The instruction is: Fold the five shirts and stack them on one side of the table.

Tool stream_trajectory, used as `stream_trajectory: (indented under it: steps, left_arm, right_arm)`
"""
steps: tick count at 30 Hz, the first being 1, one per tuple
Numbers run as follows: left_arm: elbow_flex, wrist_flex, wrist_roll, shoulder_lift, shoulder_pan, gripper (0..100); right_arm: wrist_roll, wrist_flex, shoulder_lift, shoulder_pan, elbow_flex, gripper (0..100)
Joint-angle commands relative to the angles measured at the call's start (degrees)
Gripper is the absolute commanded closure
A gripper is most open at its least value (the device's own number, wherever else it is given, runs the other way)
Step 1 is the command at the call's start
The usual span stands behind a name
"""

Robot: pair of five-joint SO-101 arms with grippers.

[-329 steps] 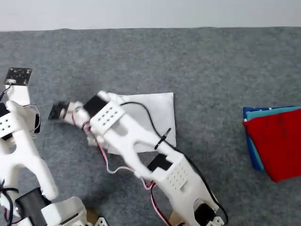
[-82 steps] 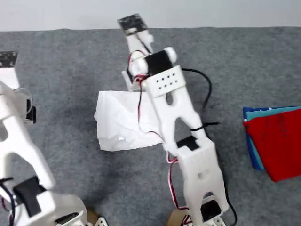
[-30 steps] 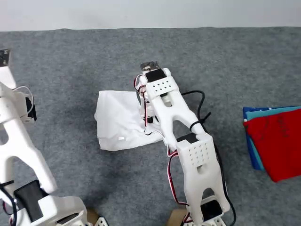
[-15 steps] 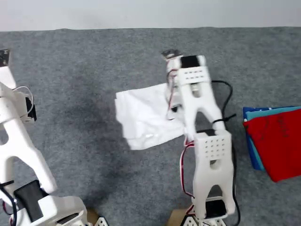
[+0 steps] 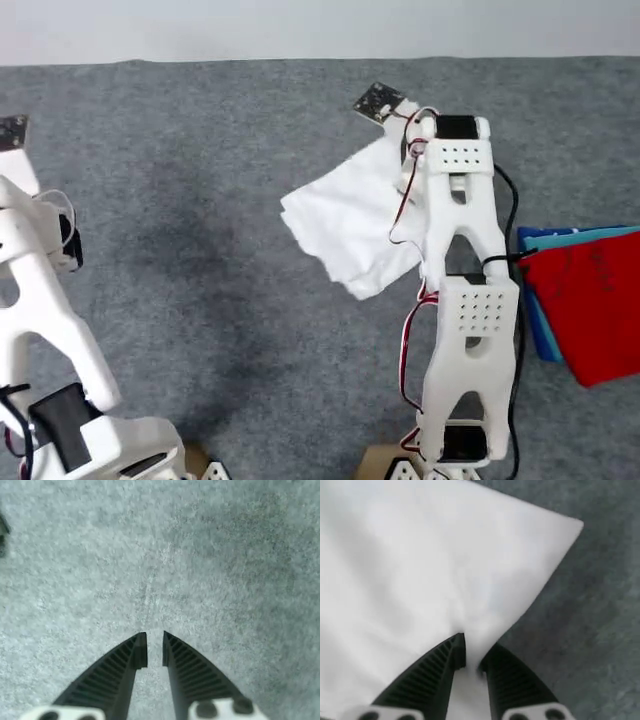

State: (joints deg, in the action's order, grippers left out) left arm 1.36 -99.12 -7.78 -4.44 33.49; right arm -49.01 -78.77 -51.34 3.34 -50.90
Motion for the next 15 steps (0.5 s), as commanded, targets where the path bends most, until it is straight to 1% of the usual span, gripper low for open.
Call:
stream_trajectory:
  steps: [1, 6, 8, 12, 13, 15]
  left_arm:
    - [-0.31, -1.41, 0.18, -2.9, -0.18, 95]
    - [-0.31, -1.41, 0.09, -2.9, -0.18, 96]
    - [-0.31, -1.41, 0.09, -2.9, -0.18, 96]
    - [-0.31, -1.41, 0.09, -2.9, -0.18, 96]
    - [-0.31, -1.41, 0.09, -2.9, -0.18, 96]
    - [-0.31, -1.41, 0.09, -2.9, -0.18, 96]
  right_arm:
    - [-1.14, 3.56, -0.66, -0.75, -3.52, 98.8]
    - [-1.05, 4.18, -1.98, -0.84, -3.52, 97.2]
    - [-0.18, 2.77, -1.27, -1.1, -3.52, 90.9]
    - [10.55, 1.89, 1.63, -2.33, -3.52, 75.3]
    - [12.66, 1.63, 2.59, -2.77, -3.52, 73.1]
    - [17.41, 1.45, 4.53, -3.21, -3.52, 72.0]
